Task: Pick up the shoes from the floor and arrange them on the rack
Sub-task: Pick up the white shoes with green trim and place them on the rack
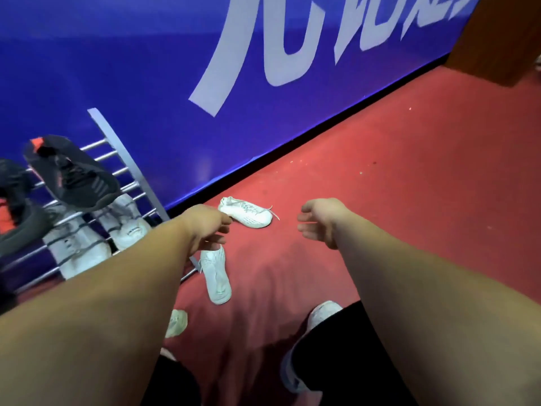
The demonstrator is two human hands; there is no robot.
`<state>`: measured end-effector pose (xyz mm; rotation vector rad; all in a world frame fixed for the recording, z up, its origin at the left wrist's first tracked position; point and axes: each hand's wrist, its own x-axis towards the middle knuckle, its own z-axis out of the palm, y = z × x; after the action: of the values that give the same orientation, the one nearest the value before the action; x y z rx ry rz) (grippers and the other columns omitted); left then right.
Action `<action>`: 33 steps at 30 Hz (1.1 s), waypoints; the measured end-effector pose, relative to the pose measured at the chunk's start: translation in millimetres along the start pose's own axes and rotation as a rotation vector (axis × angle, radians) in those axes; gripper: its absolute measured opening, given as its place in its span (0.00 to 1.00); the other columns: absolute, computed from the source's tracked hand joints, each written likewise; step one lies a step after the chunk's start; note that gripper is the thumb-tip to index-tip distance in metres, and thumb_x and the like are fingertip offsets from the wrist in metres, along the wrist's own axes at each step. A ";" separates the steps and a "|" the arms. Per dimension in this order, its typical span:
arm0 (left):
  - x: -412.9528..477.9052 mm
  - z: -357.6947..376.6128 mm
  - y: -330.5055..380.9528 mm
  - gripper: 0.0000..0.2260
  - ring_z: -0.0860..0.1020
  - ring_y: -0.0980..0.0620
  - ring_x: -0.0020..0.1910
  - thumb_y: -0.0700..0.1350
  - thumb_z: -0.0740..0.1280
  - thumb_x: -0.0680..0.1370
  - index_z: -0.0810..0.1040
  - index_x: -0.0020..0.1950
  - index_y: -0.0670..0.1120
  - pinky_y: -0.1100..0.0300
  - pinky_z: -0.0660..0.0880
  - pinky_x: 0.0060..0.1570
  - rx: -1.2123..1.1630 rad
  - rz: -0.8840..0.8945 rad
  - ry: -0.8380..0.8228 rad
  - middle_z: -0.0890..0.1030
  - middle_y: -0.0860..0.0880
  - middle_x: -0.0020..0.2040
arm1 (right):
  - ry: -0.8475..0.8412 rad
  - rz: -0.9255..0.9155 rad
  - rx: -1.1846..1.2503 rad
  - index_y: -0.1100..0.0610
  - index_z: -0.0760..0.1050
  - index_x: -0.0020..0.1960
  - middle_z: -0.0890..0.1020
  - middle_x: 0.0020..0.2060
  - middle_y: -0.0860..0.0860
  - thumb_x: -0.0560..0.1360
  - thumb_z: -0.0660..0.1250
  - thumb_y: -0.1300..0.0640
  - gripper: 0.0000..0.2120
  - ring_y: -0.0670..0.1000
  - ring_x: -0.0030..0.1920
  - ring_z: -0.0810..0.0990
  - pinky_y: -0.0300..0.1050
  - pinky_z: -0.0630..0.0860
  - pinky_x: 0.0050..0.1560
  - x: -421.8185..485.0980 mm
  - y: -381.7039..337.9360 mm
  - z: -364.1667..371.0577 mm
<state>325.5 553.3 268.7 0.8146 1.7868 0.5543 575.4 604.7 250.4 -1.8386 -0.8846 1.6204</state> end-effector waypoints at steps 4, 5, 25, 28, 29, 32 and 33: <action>59.9 4.3 -46.5 0.05 0.78 0.49 0.36 0.43 0.64 0.80 0.78 0.52 0.43 0.60 0.74 0.32 -0.003 -0.137 -0.009 0.80 0.45 0.47 | -0.023 0.102 -0.017 0.59 0.77 0.55 0.83 0.49 0.57 0.80 0.63 0.60 0.07 0.56 0.37 0.82 0.50 0.82 0.44 59.7 25.2 35.2; 75.4 5.8 -60.7 0.06 0.78 0.49 0.35 0.44 0.64 0.81 0.78 0.52 0.43 0.59 0.74 0.34 -0.004 -0.180 -0.012 0.79 0.45 0.47 | -0.029 0.125 -0.031 0.59 0.77 0.55 0.83 0.49 0.56 0.81 0.63 0.60 0.06 0.56 0.38 0.82 0.50 0.81 0.45 75.4 32.0 44.7; 247.1 62.7 -250.1 0.13 0.75 0.47 0.47 0.46 0.65 0.79 0.72 0.63 0.48 0.46 0.72 0.61 -0.459 -0.781 0.049 0.77 0.45 0.53 | 0.086 0.279 -0.168 0.57 0.79 0.51 0.79 0.42 0.54 0.77 0.66 0.60 0.05 0.54 0.35 0.78 0.43 0.79 0.36 324.4 107.9 176.1; 254.8 61.6 -260.9 0.17 0.79 0.46 0.54 0.45 0.68 0.76 0.76 0.65 0.48 0.52 0.76 0.46 -0.532 -0.752 0.039 0.80 0.45 0.62 | 0.123 0.250 -0.127 0.55 0.77 0.52 0.74 0.37 0.51 0.77 0.67 0.58 0.05 0.50 0.35 0.75 0.44 0.76 0.44 337.4 103.7 177.6; 256.4 59.4 -262.2 0.16 0.80 0.48 0.53 0.44 0.69 0.75 0.78 0.64 0.49 0.54 0.76 0.41 -0.550 -0.749 0.050 0.81 0.46 0.61 | 0.120 0.250 -0.094 0.54 0.76 0.52 0.74 0.38 0.50 0.76 0.68 0.58 0.05 0.50 0.37 0.75 0.43 0.77 0.47 340.0 103.1 177.6; 260.0 55.1 -263.4 0.15 0.79 0.54 0.50 0.45 0.73 0.73 0.80 0.59 0.51 0.59 0.75 0.41 -0.555 -0.768 0.078 0.83 0.52 0.54 | 0.077 0.276 0.009 0.51 0.76 0.52 0.77 0.45 0.47 0.74 0.70 0.55 0.08 0.48 0.51 0.80 0.46 0.78 0.60 345.8 103.3 177.9; 260.5 55.2 -262.6 0.15 0.78 0.54 0.50 0.47 0.74 0.73 0.81 0.59 0.52 0.60 0.74 0.41 -0.562 -0.775 0.071 0.83 0.53 0.52 | 0.057 0.281 0.030 0.51 0.77 0.54 0.79 0.49 0.46 0.73 0.70 0.54 0.11 0.48 0.54 0.80 0.46 0.77 0.62 347.7 103.9 177.6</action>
<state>249.9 574.5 -97.0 -0.2897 1.7137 0.5148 436.0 797.3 -76.3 -2.0497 -0.5946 1.7246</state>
